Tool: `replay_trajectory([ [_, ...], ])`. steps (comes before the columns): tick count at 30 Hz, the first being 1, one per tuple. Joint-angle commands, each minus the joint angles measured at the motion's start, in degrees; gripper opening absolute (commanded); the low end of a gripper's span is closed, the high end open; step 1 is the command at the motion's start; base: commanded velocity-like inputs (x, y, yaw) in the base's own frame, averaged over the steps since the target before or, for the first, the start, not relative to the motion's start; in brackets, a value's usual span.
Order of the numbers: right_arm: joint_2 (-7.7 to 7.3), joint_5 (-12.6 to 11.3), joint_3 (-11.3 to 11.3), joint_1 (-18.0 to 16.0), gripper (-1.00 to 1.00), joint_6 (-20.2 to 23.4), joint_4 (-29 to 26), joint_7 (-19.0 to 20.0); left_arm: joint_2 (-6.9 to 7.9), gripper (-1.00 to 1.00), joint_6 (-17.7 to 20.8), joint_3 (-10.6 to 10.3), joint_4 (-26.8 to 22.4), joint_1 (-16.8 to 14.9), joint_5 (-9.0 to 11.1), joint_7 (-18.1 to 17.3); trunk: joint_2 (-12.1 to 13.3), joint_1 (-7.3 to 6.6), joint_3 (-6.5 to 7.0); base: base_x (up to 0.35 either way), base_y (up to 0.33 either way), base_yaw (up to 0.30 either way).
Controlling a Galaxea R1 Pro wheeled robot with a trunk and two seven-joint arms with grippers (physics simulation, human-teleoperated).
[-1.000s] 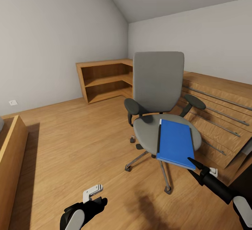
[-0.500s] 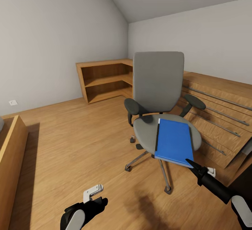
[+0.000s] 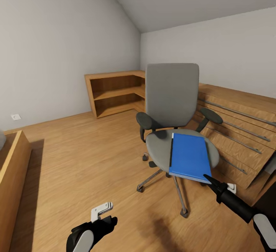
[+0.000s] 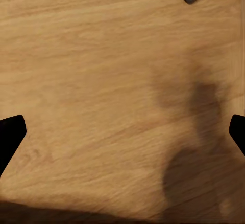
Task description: In the bedroom, organize the workspace by keeping the computer under the desk, ensuring the monitor is on the desk, placing the keyboard on the desk next to the monitor, placing the mouse on the desk next to the keyboard, moving the folder from the swivel chair onto the desk next to the mouse, stacking the notebook on top of the folder with the pen on top of the notebook, and positioning the swivel chair next to the desk.
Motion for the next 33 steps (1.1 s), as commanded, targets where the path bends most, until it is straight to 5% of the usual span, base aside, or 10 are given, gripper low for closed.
replay_trajectory([
  [1,-0.01,0.0,-0.1,0.0,-1.00,0.3,-0.1,0.1,-0.01,1.00,0.0,0.0,-0.1,0.0,0.5,0.6,0.0,-0.04,0.18,0.000,0.000,0.000],
  [16,-0.27,0.1,-0.2,0.1,-1.00,0.2,-2.1,0.1,-0.19,1.00,-1.4,-1.7,0.0,0.0,-5.0,0.9,5.6,-3.13,2.91,0.000,0.000,0.000],
  [33,-0.29,0.2,-0.2,0.4,-1.00,0.3,-8.8,-0.3,-0.20,1.00,-2.3,-1.9,0.0,0.0,-5.3,0.8,12.4,-6.87,5.96,-0.238,-0.032,0.000],
])
